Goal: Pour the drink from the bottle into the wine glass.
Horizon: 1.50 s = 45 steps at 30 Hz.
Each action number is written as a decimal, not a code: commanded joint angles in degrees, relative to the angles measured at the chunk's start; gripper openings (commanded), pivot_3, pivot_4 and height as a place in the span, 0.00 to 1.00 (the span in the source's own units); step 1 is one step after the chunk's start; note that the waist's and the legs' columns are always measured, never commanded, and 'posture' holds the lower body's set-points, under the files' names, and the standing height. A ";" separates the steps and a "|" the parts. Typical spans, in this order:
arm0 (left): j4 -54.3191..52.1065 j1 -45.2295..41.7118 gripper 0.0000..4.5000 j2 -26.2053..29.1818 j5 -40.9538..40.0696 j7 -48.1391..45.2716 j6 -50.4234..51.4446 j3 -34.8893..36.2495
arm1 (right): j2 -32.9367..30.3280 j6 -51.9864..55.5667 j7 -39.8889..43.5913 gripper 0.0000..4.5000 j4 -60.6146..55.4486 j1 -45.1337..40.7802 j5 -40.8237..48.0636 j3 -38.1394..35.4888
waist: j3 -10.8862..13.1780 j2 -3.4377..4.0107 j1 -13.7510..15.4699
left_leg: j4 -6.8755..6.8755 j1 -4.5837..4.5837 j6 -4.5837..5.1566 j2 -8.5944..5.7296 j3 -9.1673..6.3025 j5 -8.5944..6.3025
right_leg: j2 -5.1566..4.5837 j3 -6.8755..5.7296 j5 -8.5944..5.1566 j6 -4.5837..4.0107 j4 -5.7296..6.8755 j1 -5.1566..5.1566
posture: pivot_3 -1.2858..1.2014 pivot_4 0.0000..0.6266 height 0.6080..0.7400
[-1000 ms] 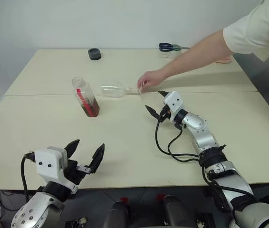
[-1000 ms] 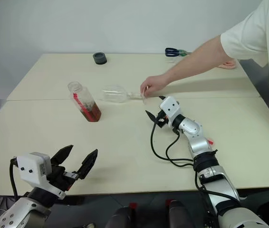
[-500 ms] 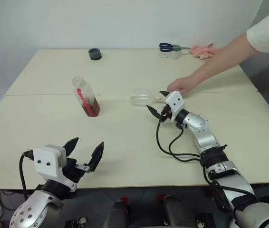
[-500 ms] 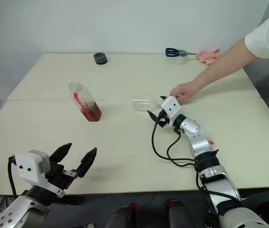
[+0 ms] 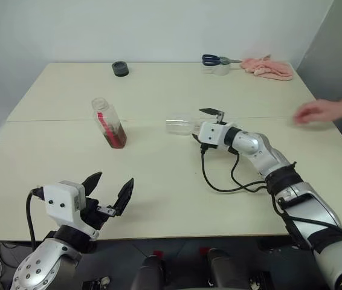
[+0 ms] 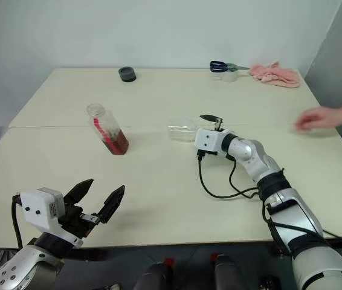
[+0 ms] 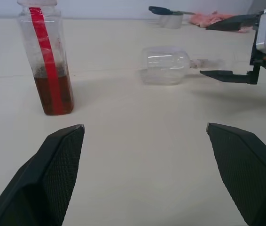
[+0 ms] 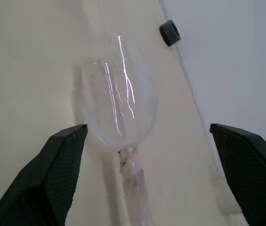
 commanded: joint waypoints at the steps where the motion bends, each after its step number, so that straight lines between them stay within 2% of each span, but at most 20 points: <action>1: -0.76 -0.24 1.00 -0.01 0.10 -0.03 -0.50 -0.43 | 0.89 0.40 -2.14 0.99 3.15 -2.98 -4.78 3.53 | 0.00 -0.01 0.04 | 0.00 0.00 0.00 0.00 -0.01 0.00 | 0.00 -0.01 0.00 0.00 0.00 0.00 | 0.52 0.24 1.00; 6: -0.83 -0.30 1.00 -0.38 0.45 0.29 -0.70 -1.16 | 1.75 1.28 -5.92 0.99 10.37 -6.03 -8.63 6.12 | 0.01 -0.03 0.14 | 0.00 -0.02 -0.01 -0.03 -0.03 0.01 | -0.03 -0.02 0.00 -0.01 -0.01 0.00 | 0.52 0.24 1.00; 14: -0.89 0.05 1.00 -0.87 0.79 0.28 -0.97 -1.55 | 2.25 2.52 -9.85 0.99 20.26 -9.87 -9.94 6.53 | 0.01 -0.03 0.06 | 0.00 -0.02 -0.02 -0.02 -0.05 0.01 | -0.02 -0.03 0.00 -0.02 0.00 0.00 | 0.52 0.24 1.00; 29: -0.07 -1.85 1.00 -0.18 0.41 0.02 -0.20 -1.63 | 5.41 6.46 -12.57 0.99 27.61 -14.35 -10.60 7.52 | 0.01 -0.03 -0.05 | 0.00 -0.01 -0.02 -0.02 -0.05 0.01 | -0.03 -0.04 0.00 -0.03 0.01 -0.01 | 0.52 0.24 1.00; 32: -0.21 -1.70 1.00 -0.27 0.52 0.10 -0.21 -1.77 | 6.37 6.33 -12.15 0.85 28.06 -14.73 -10.17 7.64 | 0.01 -0.02 -0.10 | -0.01 -0.01 -0.02 -0.02 -0.05 0.01 | -0.02 -0.04 0.00 -0.03 0.02 -0.01 | 0.52 0.24 1.00; 35: -0.25 -1.69 1.00 -0.33 0.49 0.23 -0.20 -1.74 | 6.99 6.41 -12.55 0.64 28.32 -15.03 -10.30 7.81 | 0.01 -0.02 -0.09 | -0.01 -0.03 -0.02 -0.02 -0.06 0.01 | -0.02 -0.04 0.00 -0.03 0.02 -0.02 | 0.52 0.24 1.00; 42: -1.03 -0.96 1.00 -0.63 0.44 0.62 -0.15 -1.98 | 7.15 6.47 -13.08 0.07 28.82 -15.41 -10.64 8.04 | 0.01 -0.02 -0.05 | -0.01 -0.03 -0.02 -0.03 -0.07 0.01 | -0.03 -0.05 0.00 -0.03 0.02 -0.02 | 0.52 0.24 1.00; 43: -1.05 -0.93 1.00 -0.62 0.47 0.64 -0.14 -2.05 | 7.13 6.51 -13.33 0.03 28.87 -15.54 -10.76 8.13 | 0.01 -0.02 -0.05 | -0.01 -0.03 -0.02 -0.03 -0.09 0.01 | -0.03 -0.06 0.00 -0.03 0.02 -0.02 | 0.52 0.24 1.00; 45: -0.96 -0.96 1.00 -0.60 0.44 0.69 -0.13 -2.03 | 7.20 6.53 -14.01 0.03 28.88 -15.88 -10.73 8.06 | 0.01 -0.02 -0.05 | -0.01 -0.03 -0.02 -0.03 -0.09 0.01 | -0.03 -0.06 -0.01 -0.03 0.02 -0.02 | 0.52 0.24 1.00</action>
